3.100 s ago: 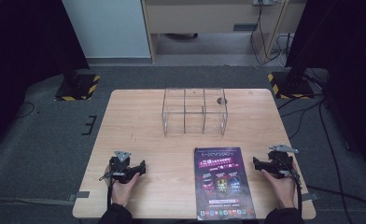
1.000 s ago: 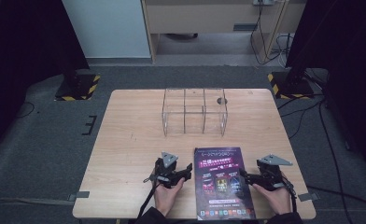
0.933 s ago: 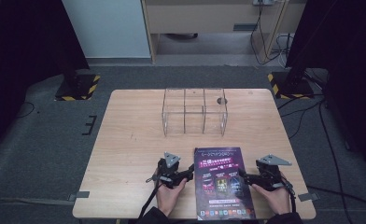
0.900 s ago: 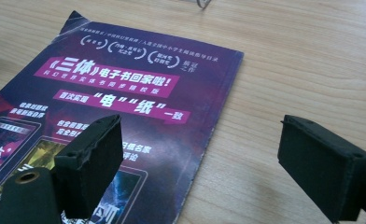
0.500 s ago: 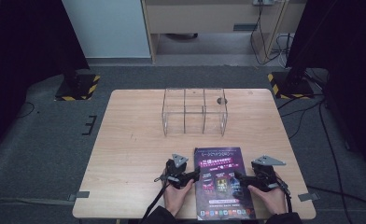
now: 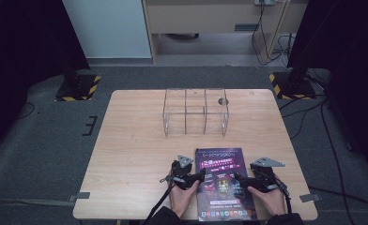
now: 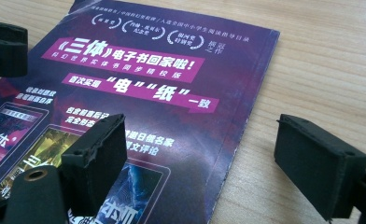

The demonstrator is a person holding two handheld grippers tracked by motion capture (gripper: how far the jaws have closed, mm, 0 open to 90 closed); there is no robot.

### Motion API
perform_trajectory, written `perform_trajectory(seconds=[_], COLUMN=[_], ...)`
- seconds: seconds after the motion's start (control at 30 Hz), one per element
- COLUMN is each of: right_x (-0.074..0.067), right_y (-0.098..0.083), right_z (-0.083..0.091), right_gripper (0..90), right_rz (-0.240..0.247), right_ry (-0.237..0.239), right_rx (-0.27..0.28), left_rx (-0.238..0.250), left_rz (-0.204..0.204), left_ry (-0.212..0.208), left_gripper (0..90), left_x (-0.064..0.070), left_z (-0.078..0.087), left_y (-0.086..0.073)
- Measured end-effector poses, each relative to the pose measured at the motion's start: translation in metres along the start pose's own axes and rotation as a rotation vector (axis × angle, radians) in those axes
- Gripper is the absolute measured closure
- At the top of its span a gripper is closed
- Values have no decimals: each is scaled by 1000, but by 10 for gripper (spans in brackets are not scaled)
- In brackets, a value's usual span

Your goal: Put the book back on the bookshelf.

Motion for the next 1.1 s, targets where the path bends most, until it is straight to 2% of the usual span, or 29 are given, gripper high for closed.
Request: perform_trajectory(seconds=[0.23,0.77,0.87,0.93,1.03,1.1], right_x=[-3,-7,-9,-9,-10,-13], right_y=[-2,-2,-2,-2,-2,-2], right_z=[-3,-3,-3,-2,-3,-3], right_gripper=[174,177,179,179,184,184], right_rz=[16,9,14,14,13,4], right_ry=[8,16,19,19,25,40], right_rx=[-10,2,3,4,8,10], left_rx=[7,24,25,29,37,34], left_rz=[-7,-11,-32,-28,-15,-18], left_ry=[2,17,34,44,22,27], left_gripper=[380,351,346,340,343,335], left_x=[5,9,9,7,8,9], left_z=[-6,-11,-12,-12,-13,-14], left_y=[1,1,1,2,3,3])
Point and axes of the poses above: each handheld gripper's, and its own axes: z roughly backward along the jaws, y roughly out of its top, x roughly to its right, the point moved 8 cm from there along -z, roughly forward along the jaws, and after that the axes turned 15 degrees about -y, right-handed, at the moved point
